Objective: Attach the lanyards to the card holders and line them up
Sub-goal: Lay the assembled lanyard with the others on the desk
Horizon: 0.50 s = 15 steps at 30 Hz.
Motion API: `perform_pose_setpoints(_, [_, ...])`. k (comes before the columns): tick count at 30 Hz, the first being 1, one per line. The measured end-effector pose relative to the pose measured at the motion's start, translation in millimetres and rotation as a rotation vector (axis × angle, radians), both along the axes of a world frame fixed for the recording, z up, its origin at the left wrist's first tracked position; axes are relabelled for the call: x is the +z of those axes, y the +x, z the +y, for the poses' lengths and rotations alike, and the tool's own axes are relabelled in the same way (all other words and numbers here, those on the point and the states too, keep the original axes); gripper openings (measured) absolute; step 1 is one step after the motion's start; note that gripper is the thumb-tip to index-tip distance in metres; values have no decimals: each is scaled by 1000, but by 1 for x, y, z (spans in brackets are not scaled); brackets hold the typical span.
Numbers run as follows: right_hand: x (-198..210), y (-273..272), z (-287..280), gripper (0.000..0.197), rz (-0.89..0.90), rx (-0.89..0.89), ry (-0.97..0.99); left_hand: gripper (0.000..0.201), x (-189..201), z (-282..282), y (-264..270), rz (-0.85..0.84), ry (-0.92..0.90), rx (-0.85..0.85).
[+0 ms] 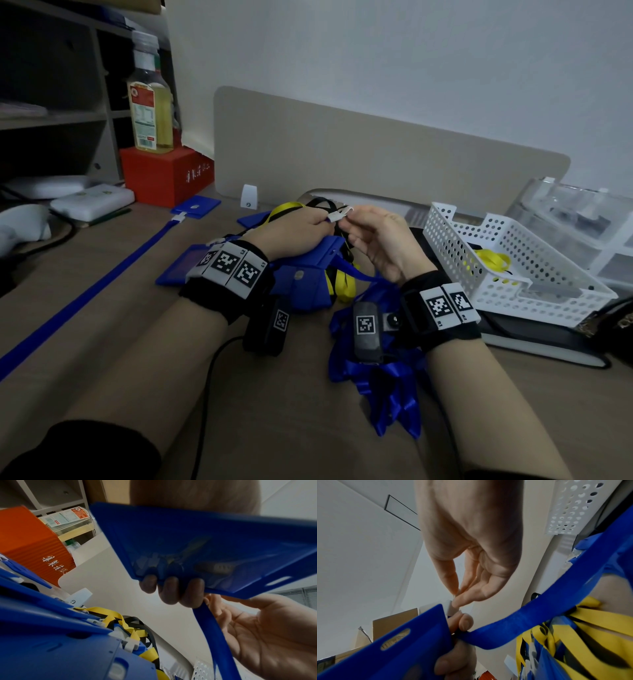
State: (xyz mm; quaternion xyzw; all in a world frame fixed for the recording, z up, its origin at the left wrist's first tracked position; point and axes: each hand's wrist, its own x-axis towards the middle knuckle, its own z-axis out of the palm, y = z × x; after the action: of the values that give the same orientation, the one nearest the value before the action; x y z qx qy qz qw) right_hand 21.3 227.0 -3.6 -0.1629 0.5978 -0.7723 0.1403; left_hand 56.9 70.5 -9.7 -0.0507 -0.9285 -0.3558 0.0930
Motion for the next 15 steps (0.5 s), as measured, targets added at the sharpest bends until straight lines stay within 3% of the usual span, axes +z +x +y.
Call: perform_pose_setpoints(15, [-8,1,-9,18,109,-151,132,31,0,7,4,-54,-102,39])
